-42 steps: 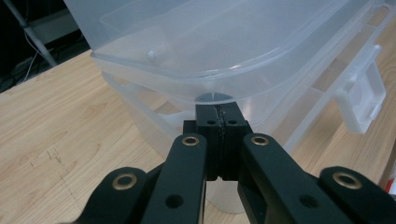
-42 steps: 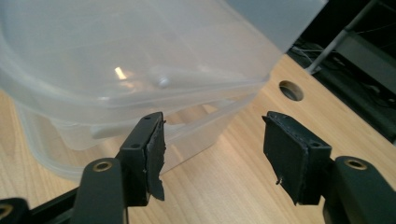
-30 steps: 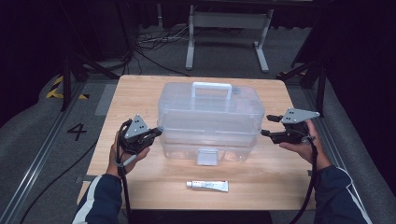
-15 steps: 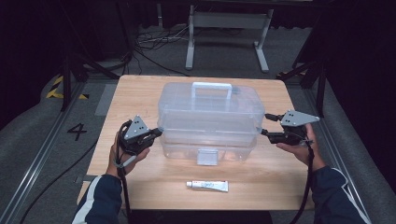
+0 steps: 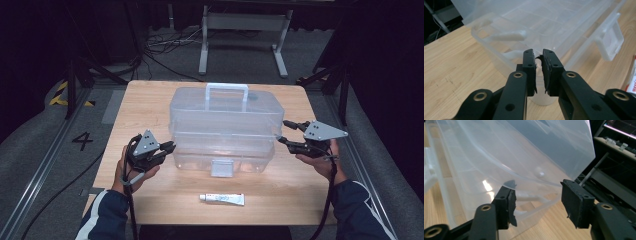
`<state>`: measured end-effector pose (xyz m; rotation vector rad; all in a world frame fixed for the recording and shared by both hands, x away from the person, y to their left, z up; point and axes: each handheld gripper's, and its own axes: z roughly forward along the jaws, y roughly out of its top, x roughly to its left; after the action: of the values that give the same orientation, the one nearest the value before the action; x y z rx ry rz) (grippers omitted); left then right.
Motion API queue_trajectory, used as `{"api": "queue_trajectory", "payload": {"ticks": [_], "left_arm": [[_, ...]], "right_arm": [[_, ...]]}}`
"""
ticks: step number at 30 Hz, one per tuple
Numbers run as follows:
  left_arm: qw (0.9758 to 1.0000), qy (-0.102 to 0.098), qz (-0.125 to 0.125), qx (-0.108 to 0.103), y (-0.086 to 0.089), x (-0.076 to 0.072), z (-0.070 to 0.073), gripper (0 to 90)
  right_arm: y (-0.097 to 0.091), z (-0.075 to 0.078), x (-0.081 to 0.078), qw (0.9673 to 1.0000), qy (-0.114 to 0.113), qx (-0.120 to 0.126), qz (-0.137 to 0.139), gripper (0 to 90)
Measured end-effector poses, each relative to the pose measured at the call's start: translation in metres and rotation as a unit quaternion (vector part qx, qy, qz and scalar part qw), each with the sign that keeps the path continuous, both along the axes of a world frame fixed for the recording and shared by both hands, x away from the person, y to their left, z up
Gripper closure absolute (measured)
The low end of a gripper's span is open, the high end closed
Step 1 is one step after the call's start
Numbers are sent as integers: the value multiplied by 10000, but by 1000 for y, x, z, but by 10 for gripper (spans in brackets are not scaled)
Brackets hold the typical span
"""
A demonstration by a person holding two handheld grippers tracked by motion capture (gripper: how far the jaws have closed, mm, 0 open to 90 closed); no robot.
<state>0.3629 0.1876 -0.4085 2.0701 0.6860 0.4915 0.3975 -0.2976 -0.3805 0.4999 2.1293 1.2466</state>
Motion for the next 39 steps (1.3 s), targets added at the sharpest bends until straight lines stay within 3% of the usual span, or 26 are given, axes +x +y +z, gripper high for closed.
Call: {"api": "queue_trajectory", "payload": {"ticks": [4,6,8,15,20,29,39], "left_arm": [[9998,34,-153,-100,-1,-1,-2,740],[9997,59,-211,-128,-2,-2,-2,725],[9996,75,-269,8,-4,-3,-3,706],[9994,114,-317,-66,-4,-5,-4,675],[9989,102,-465,-16,-9,-7,-3,674],[9981,102,-599,53,-19,-9,-3,662],[9967,119,-761,241,-31,-6,-3,637]], "right_arm": [[4,5,-8,9991,-400,108,-115,566],[4,6,-8,9987,-466,125,-137,577],[4,6,-10,9982,-537,191,-200,591],[6,7,-13,9965,-749,292,-243,643],[13,9,-18,9939,-1013,209,-394,687],[16,10,-19,9889,-1268,388,-670,736],[19,19,-12,9876,-1275,422,-808,749]]}}
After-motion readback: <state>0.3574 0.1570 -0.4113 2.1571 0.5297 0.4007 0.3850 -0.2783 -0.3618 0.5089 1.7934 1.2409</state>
